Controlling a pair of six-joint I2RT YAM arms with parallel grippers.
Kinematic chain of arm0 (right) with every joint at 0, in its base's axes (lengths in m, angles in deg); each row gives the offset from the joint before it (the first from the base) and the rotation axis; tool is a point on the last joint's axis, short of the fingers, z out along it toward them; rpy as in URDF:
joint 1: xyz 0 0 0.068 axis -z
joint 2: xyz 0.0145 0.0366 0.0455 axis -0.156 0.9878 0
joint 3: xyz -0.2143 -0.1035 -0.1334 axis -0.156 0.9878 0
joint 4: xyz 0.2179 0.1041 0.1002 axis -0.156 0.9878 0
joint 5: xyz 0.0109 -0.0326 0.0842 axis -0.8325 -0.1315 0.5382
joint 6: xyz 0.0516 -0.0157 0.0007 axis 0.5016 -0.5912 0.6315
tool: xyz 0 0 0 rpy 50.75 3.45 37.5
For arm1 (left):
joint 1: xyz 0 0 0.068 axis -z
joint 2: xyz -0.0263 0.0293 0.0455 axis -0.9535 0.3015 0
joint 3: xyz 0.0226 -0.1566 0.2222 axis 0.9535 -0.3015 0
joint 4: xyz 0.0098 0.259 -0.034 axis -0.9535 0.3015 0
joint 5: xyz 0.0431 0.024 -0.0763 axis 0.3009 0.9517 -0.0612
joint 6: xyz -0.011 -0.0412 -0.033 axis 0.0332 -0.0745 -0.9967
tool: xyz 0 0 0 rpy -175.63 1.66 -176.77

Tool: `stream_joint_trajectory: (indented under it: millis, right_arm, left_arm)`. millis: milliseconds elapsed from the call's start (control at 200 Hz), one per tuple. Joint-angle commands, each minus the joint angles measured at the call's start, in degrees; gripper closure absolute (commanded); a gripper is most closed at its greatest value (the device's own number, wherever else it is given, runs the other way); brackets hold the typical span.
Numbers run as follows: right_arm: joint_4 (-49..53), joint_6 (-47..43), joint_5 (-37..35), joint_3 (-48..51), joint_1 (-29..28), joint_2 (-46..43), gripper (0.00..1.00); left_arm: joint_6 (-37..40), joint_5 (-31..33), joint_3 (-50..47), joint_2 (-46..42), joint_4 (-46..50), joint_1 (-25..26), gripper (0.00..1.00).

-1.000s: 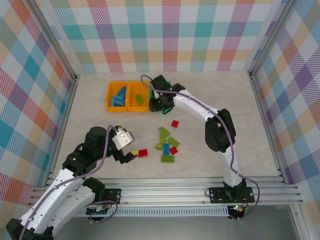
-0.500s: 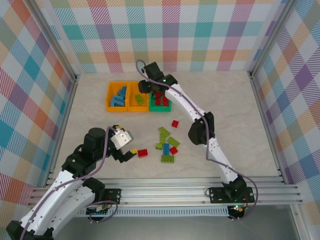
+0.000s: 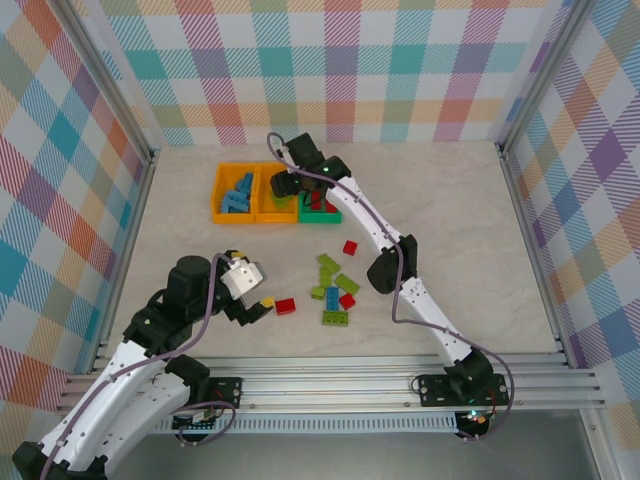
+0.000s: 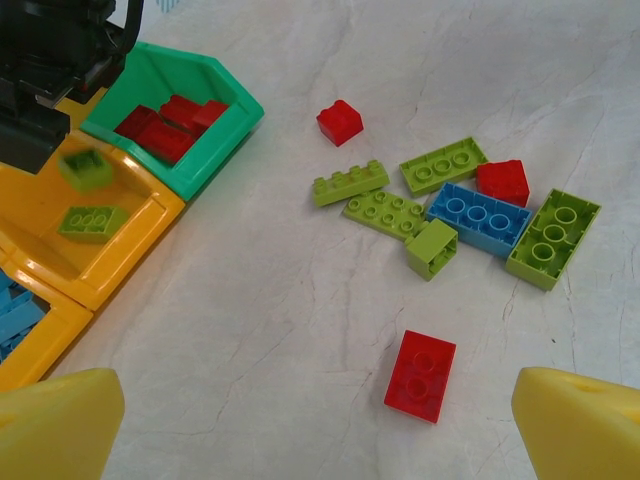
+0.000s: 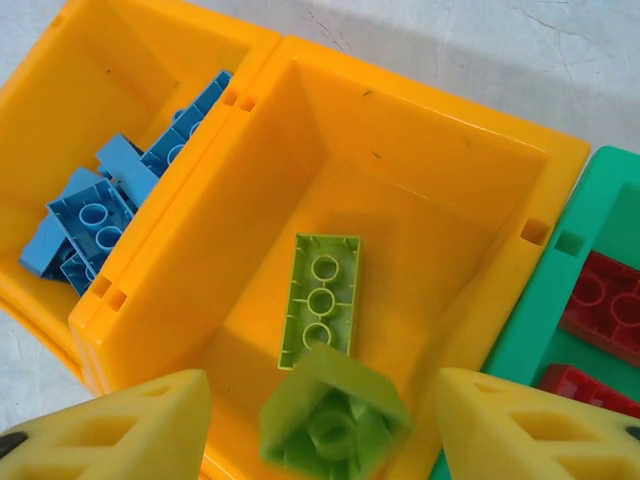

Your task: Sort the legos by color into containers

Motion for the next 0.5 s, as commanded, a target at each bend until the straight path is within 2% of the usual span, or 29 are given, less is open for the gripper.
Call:
stream_joint_trajectory:
  millis: [0, 110, 255, 390, 495]
  right_arm:
    - [1.6, -2.2, -0.8, -2.9, -0.3, -1.5, 0.38]
    - [4.9, -5.5, -0.9, -2.9, -0.4, -4.8, 0.37]
    - [15.2, -14.1, 4.2, -2.0, -0.3, -10.4, 0.28]
    - [20.9, -19.6, 0.2, 7.5, -0.3, -19.5, 0.23]
    - [17.9, -22.0, -2.0, 27.5, 0.2, -32.3, 0.16]
  left_arm:
    - [-0.6, -0.1, -0.8, 0.1, -1.7, -0.7, 0.00]
    - [-0.6, -0.1, -0.7, 0.6, -1.7, -0.7, 0.00]
    - [-0.5, -0.3, -0.8, 0.5, -1.7, -0.7, 0.00]
    - [-0.4, -0.7, -0.5, 1.1, -1.7, -0.8, 0.00]
    - [-0.5, -0.8, -0.4, 1.1, -1.5, -0.8, 0.00]
